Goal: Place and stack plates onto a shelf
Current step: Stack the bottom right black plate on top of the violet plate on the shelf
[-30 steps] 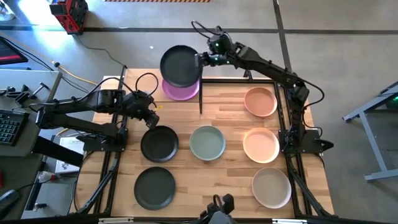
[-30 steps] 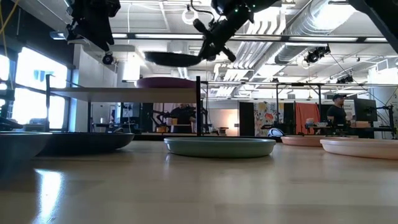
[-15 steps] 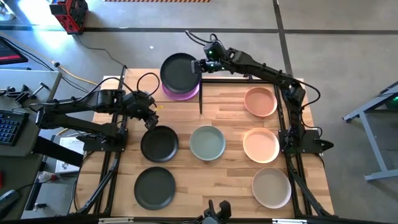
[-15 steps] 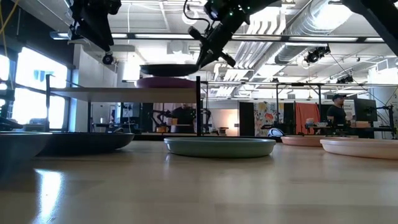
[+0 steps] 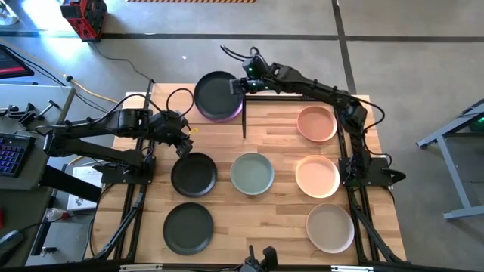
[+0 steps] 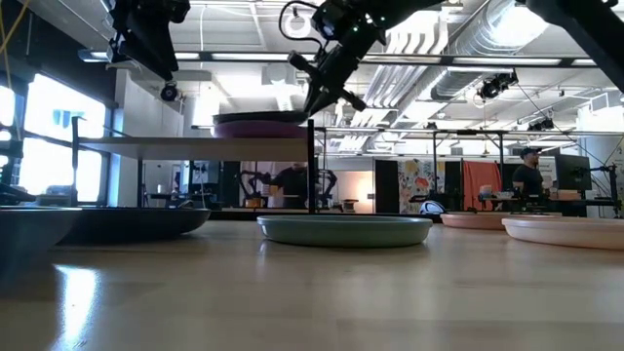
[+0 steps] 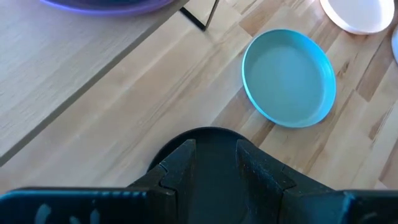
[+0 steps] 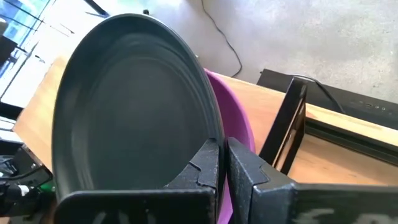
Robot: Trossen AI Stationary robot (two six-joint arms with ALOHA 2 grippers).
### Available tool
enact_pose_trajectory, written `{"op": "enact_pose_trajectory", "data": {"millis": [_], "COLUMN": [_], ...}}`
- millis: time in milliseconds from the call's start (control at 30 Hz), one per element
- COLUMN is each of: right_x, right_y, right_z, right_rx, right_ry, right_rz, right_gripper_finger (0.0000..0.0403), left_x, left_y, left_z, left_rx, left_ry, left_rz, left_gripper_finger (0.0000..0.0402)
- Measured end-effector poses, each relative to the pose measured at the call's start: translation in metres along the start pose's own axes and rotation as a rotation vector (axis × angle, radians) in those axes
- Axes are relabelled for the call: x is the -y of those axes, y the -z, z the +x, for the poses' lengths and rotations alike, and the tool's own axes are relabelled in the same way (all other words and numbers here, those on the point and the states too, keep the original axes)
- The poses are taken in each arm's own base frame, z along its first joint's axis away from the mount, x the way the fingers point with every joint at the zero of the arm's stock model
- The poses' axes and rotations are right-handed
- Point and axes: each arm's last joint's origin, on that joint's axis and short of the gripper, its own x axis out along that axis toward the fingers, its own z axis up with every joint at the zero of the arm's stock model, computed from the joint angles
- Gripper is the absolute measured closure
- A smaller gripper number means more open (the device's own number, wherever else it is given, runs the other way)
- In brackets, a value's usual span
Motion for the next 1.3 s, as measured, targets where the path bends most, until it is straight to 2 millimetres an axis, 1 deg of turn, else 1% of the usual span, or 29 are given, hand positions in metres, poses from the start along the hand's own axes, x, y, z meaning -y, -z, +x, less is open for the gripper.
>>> {"op": "enact_pose_trajectory", "data": {"millis": [533,633,833,933,1300], "right_x": [0.0004,0.0,-0.0013,-0.0016,-0.0014], "right_y": [0.0021,0.0022,0.0028,0.0025,0.0008], "right_z": [0.0008,0.0007,0.0006,0.0006,-0.0013], "right_rx": [-0.025,-0.026,-0.024,-0.021,-0.022], "right_ry": [-0.003,-0.006,-0.011,-0.014,-0.015], "right_rz": [-0.034,-0.053,-0.06,-0.061,-0.083], "right_gripper_finger": [0.0402,0.0392,0.0354,0.0343,0.0338], "left_x": [0.0,0.0,0.0,0.0,0.0], "left_y": [0.0,0.0,0.0,0.0,0.0], "left_z": [0.0,0.0,0.0,0.0,0.0], "left_rx": [0.0,0.0,0.0,0.0,-0.001], "left_ry": [0.0,0.0,0.0,0.0,0.0], "left_rz": [0.0,0.0,0.0,0.0,0.0], "left_gripper_finger": [0.0298,0.0298,0.0298,0.0298,0.0298]}}
